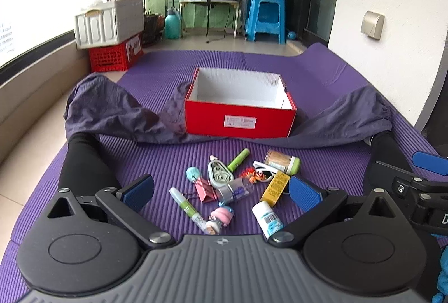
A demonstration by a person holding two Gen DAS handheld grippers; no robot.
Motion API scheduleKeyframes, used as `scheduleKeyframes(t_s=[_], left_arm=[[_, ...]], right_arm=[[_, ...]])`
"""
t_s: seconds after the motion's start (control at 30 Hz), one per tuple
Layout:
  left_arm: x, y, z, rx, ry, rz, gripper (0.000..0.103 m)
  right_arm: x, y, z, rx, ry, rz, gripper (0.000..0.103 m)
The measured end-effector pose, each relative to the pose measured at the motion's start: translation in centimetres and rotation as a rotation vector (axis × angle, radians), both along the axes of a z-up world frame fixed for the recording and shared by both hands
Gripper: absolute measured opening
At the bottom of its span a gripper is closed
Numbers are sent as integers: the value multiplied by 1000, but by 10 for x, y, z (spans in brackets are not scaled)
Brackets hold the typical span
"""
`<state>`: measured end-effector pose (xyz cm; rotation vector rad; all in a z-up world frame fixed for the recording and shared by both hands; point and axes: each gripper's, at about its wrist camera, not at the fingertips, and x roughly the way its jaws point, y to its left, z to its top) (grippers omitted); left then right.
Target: Organize rigid objects
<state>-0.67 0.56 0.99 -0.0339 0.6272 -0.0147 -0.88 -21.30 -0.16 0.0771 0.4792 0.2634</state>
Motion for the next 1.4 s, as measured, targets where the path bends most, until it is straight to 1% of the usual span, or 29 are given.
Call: scheduleKeyframes(t_s=[0.17, 0.23, 0.47, 0.77, 0.93, 1.17, 1.27, 1.4], left_arm=[[-5, -2, 6, 11, -44, -1, 103], [-7, -2, 8, 15, -53, -2, 103], [-5, -3, 7, 4, -48, -6, 103], [0, 1, 2, -3, -21, 1, 103], [6, 4, -3, -9, 0, 1, 103], [34, 13, -20, -1, 61, -4, 103], [51, 15, -31, 20, 93, -12, 103], [76, 19, -42, 23, 117, 1, 103]], right_arm=[[-8, 0, 8, 8, -62, 24, 103], [-8, 0, 9, 7, -72, 26, 103], [-6, 0, 7, 11, -52, 37, 103], [-4, 3, 6, 1, -50, 46, 103], [1, 6, 2, -15, -32, 55, 103], [29, 5, -10, -31, 36, 51, 102], [46, 7, -18, -65, 43, 47, 101], [74, 9, -29, -84, 51, 28, 100]])
